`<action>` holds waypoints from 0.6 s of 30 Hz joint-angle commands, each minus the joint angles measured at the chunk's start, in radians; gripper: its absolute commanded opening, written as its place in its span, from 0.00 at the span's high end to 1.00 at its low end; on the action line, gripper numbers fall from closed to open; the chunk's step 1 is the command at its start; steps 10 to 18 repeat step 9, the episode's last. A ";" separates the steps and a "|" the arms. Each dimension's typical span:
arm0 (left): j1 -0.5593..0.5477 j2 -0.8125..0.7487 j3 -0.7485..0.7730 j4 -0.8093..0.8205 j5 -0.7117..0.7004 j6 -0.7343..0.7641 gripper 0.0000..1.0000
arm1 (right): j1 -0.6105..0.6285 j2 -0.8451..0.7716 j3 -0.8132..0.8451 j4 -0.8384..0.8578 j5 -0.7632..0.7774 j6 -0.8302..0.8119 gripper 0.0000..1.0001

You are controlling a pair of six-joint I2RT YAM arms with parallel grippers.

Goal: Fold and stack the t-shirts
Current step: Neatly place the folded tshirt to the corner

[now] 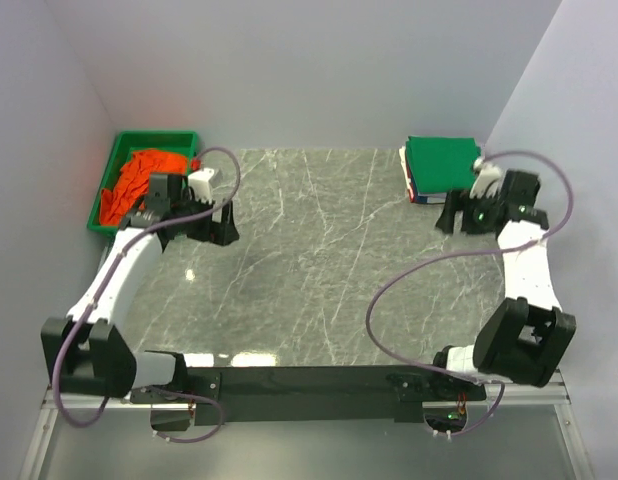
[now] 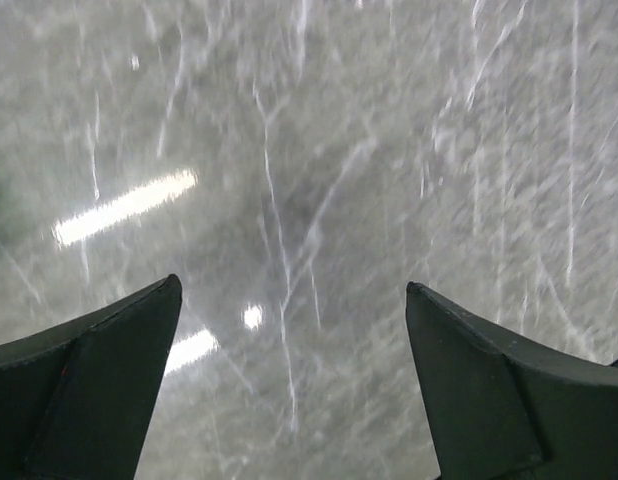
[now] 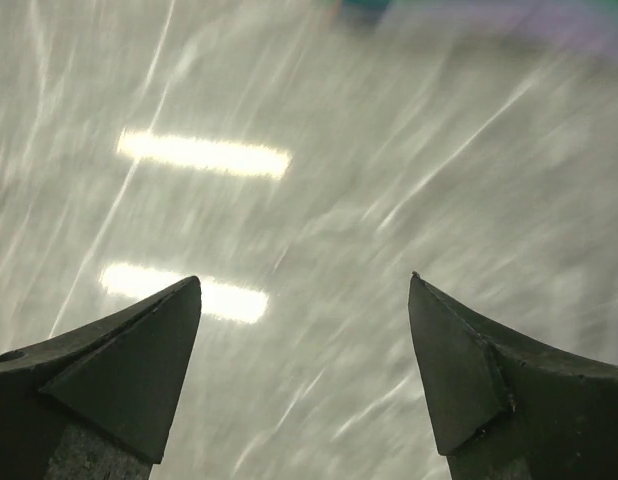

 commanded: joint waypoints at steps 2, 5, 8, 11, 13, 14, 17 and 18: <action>0.000 -0.139 -0.139 -0.035 -0.068 0.059 0.00 | 0.016 -0.115 -0.178 -0.129 -0.100 -0.103 0.09; 0.002 -0.197 -0.225 -0.041 -0.087 0.098 0.00 | 0.030 -0.201 -0.298 -0.127 -0.080 -0.149 0.09; 0.012 -0.230 -0.215 -0.061 -0.067 0.099 0.01 | 0.050 -0.284 -0.365 -0.112 -0.040 -0.175 0.08; 0.012 -0.230 -0.212 -0.063 -0.067 0.108 0.00 | 0.048 -0.301 -0.384 -0.109 -0.037 -0.181 0.08; 0.012 -0.230 -0.212 -0.063 -0.067 0.108 0.00 | 0.048 -0.301 -0.384 -0.109 -0.037 -0.181 0.08; 0.012 -0.230 -0.212 -0.063 -0.067 0.108 0.00 | 0.048 -0.301 -0.384 -0.109 -0.037 -0.181 0.08; 0.012 -0.230 -0.212 -0.063 -0.067 0.108 0.00 | 0.048 -0.301 -0.384 -0.109 -0.037 -0.181 0.08; 0.012 -0.230 -0.212 -0.063 -0.067 0.108 0.00 | 0.048 -0.301 -0.384 -0.109 -0.037 -0.181 0.08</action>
